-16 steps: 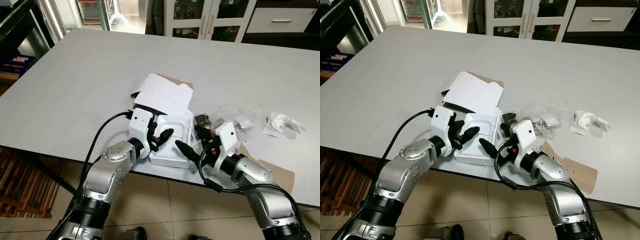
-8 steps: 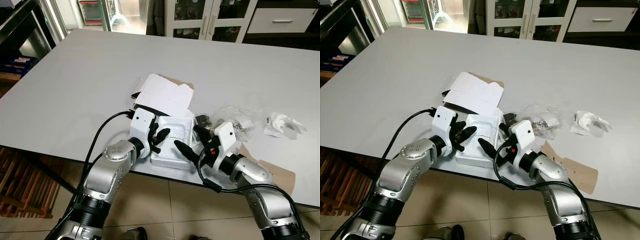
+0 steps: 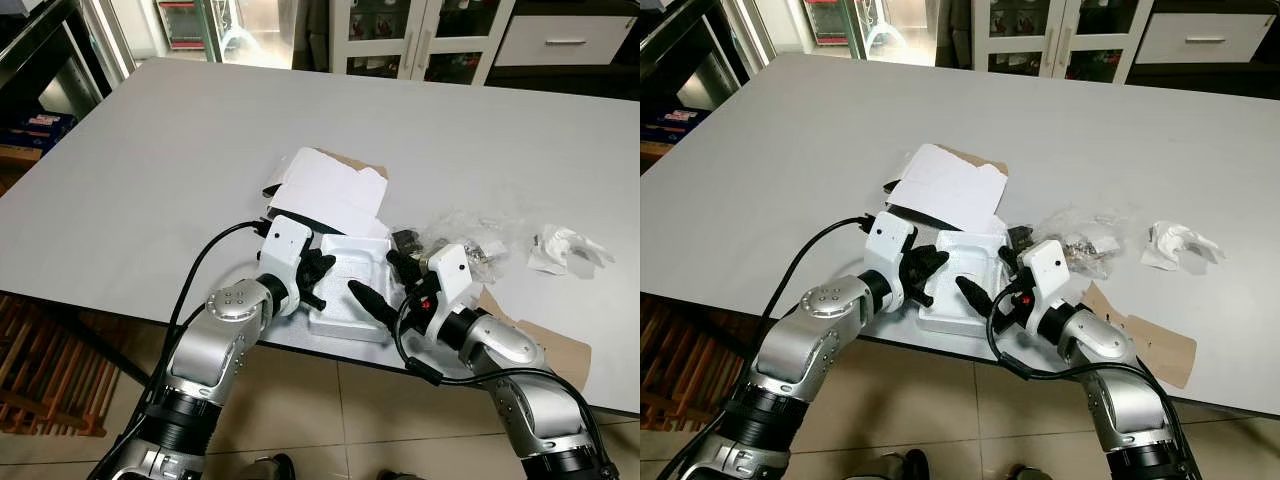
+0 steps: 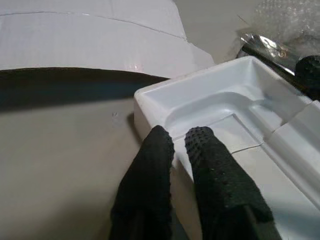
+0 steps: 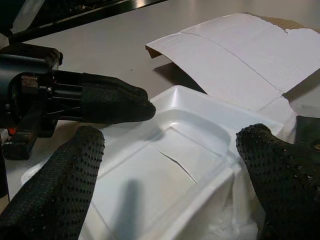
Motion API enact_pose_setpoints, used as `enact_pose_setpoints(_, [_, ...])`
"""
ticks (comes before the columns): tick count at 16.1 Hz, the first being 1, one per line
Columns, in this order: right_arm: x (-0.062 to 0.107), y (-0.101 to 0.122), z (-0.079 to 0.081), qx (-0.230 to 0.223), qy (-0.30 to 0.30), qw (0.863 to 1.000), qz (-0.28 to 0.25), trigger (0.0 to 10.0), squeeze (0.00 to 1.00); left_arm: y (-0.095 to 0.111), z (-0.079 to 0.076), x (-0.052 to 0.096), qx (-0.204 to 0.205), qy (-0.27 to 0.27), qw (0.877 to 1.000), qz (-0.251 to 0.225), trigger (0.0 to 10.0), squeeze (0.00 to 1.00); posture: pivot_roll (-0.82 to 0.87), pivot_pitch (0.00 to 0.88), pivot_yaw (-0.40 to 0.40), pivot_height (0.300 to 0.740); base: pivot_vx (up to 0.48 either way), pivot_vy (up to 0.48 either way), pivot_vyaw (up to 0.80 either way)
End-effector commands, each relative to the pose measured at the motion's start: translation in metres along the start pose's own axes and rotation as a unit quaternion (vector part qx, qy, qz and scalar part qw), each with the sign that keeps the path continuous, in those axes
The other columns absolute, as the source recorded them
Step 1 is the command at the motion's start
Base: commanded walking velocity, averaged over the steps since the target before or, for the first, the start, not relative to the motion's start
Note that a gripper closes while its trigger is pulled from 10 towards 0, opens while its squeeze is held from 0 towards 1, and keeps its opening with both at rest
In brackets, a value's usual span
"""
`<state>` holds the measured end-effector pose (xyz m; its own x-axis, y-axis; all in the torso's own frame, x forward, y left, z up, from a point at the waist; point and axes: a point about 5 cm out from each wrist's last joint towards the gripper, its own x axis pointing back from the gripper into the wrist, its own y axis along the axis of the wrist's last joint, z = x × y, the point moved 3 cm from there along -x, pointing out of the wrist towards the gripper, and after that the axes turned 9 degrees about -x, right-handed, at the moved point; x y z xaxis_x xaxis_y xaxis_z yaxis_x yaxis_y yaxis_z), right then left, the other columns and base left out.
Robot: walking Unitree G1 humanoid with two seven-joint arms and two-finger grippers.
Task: Picking trash to rubbish bin
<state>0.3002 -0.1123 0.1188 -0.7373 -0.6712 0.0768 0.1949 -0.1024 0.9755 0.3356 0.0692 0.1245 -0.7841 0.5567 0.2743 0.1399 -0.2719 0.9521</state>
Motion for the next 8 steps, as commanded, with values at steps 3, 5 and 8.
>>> enact_pose_setpoints(3, [0.0012, -0.0011, 0.0012, -0.002, -0.003, 1.000, -0.001, 10.0, 0.00, -0.0178, -0.0079, 0.0005, -0.004, -0.020, 0.999, 0.040, 0.0, 0.00, -0.07, 0.140, 0.075, 0.740, 0.000, 0.000, 0.00])
enact_pose_setpoints(5, [0.0011, -0.0013, 0.0009, -0.002, -0.004, 1.000, -0.002, 10.0, 0.00, -0.0180, -0.0088, -0.0002, -0.004, -0.023, 0.999, 0.041, 0.0, 0.00, -0.07, 0.139, 0.077, 0.740, 0.000, 0.000, 0.00])
enact_pose_setpoints(8, [0.0006, -0.0013, 0.0008, -0.002, -0.005, 1.000, -0.002, 10.0, 0.00, -0.0174, -0.0082, -0.0007, -0.005, -0.020, 0.999, 0.039, 0.0, 0.00, -0.07, 0.135, 0.077, 0.740, 0.000, 0.000, 0.00])
